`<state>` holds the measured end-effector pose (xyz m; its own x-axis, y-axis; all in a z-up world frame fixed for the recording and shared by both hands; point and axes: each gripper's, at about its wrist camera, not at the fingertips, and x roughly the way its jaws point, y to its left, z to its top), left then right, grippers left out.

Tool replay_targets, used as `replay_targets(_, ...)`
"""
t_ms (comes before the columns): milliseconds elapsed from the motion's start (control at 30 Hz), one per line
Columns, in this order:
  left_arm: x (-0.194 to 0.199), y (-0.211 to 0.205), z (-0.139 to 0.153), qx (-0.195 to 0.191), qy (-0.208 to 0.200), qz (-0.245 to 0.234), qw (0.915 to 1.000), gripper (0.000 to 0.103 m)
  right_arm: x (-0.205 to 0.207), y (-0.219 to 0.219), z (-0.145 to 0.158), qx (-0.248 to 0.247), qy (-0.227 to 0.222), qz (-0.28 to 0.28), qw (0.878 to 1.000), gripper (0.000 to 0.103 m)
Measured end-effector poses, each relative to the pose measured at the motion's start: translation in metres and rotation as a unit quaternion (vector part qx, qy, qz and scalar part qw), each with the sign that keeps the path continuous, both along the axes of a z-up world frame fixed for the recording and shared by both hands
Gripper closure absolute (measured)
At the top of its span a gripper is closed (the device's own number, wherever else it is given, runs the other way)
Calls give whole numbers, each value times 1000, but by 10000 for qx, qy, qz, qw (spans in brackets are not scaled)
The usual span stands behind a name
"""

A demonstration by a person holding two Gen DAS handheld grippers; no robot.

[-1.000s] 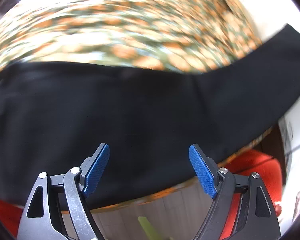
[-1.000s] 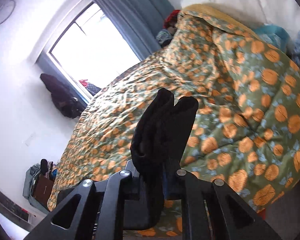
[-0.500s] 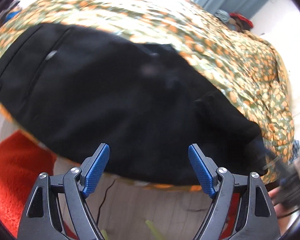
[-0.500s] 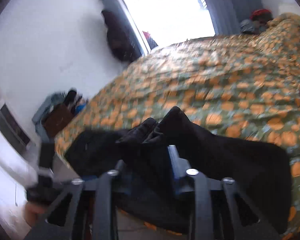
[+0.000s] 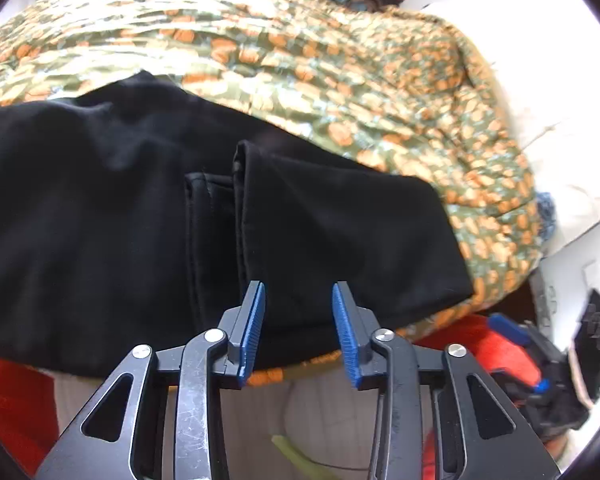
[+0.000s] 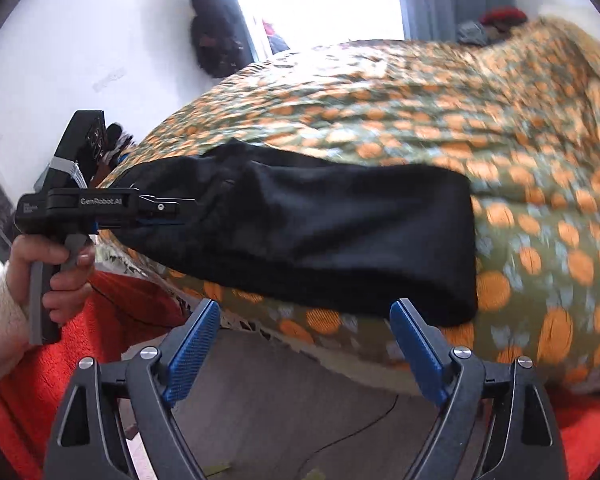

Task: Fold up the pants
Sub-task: 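Close the left tool on the folded pants edge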

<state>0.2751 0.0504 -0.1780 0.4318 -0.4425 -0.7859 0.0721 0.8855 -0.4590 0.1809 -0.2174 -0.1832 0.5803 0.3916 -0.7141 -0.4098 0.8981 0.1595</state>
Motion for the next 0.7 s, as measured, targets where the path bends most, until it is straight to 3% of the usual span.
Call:
replay_targets(133,9,-4,-11,144,134,46,9998,72,6,-7,9,211,-222,-100,9995,16)
replay_targets(233,6,-6,-11,388,245,152,9988,73,16,0,1,274,-52,-85,9996,17)
replay_targets(300,-2,-1,-3,417,179,436,9980,61,17,0,1,398,-6,-83,9992,17)
replay_targets(333,-6,0,0,450,107,529,9975,45,17,0,2,444,-32,-76,9990,16)
replay_targets(367,-10,3,3,513,-10,621,9967,38,17,-1,3,462,-56,-66,9989,16)
replay_targets(433,-10,4,1,595,-23,598,9964,38,17,0,2,486,-37,-49,9988,17)
replay_targets(567,-3,0,-10,431,210,430,9979,58,21,0,-5,546,121,-56,9984,17)
replay_targets(700,-2,-6,-14,527,217,352,9978,59,24,-1,-8,577,190,-110,9981,16)
